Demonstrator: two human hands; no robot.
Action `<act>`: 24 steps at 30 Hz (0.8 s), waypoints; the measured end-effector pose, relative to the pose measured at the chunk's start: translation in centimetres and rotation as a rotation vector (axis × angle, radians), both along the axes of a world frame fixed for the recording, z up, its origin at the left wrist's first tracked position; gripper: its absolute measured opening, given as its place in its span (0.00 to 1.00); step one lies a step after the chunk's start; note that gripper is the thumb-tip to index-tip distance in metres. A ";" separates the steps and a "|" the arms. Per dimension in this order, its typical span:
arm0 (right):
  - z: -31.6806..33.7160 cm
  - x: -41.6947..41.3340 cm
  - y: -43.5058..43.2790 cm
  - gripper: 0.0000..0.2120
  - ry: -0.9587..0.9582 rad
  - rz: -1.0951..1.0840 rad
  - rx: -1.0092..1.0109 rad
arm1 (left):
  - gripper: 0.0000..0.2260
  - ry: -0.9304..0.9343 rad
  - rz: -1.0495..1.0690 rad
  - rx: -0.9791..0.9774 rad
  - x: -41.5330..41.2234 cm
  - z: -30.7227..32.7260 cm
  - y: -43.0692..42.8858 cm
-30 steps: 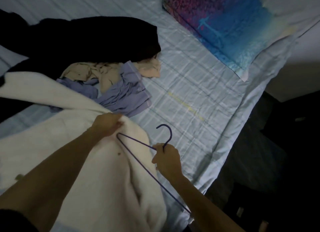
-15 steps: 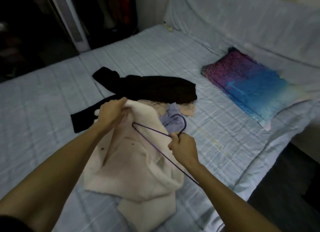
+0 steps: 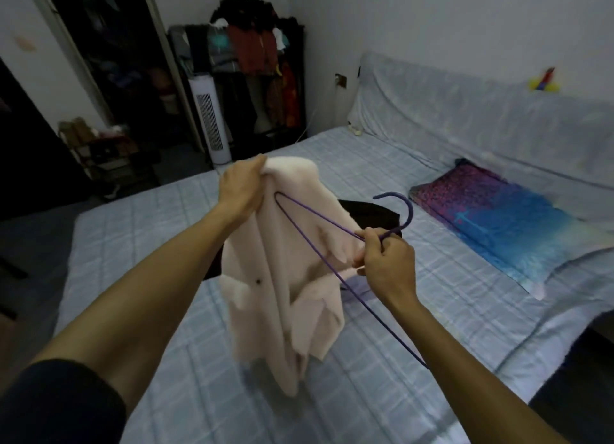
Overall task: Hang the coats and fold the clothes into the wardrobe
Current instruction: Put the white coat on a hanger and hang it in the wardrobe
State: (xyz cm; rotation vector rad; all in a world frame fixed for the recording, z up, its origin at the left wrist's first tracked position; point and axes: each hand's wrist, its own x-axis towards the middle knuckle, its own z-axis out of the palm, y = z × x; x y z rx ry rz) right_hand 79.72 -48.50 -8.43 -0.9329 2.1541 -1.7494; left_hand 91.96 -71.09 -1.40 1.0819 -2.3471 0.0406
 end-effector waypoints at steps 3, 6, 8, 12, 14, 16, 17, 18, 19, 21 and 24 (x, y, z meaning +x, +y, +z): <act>1.0 0.4 1.5 0.16 -0.031 0.096 -0.019 | 0.08 0.025 0.001 0.014 0.4 -0.3 1.6; 1.8 -0.1 2.6 0.15 -0.030 0.163 -0.057 | 0.09 0.035 0.073 0.030 1.8 -0.3 2.2; 2.0 -1.1 3.4 0.15 -0.006 0.200 -0.078 | 0.09 0.047 0.125 0.019 2.6 0.3 2.7; 2.4 -1.7 3.2 0.14 0.019 0.286 -0.056 | 0.12 0.024 0.085 -0.022 1.0 1.6 5.4; 2.6 -1.0 2.0 0.14 -0.027 0.307 -0.093 | 0.14 -0.019 0.049 -0.060 -0.3 1.7 6.9; 2.8 -0.7 1.1 0.15 -0.032 0.308 -0.119 | 0.15 -0.047 0.051 -0.096 -1.1 1.8 8.1; 2.7 -0.7 0.7 0.16 -0.038 0.308 -0.123 | 0.15 -0.053 0.063 -0.110 -1.2 1.8 8.5; 2.5 -0.8 0.3 0.16 -0.041 0.308 -0.123 | 0.16 -0.065 0.075 -0.128 -1.3 1.8 8.8; 2.0 -1.0 -0.2 0.17 -0.046 0.309 -0.115 | 0.17 -0.084 0.089 -0.148 -1.2 1.8 9.0; 1.5 -1.3 -1.2 0.17 -0.077 0.316 -0.085 | 0.17 -0.109 0.125 -0.190 -1.0 1.8 9.0; 1.7 -0.5 -2.3 0.15 -0.175 0.366 -0.082 | 0.16 -0.116 0.138 -0.273 -0.8 1.8 9.0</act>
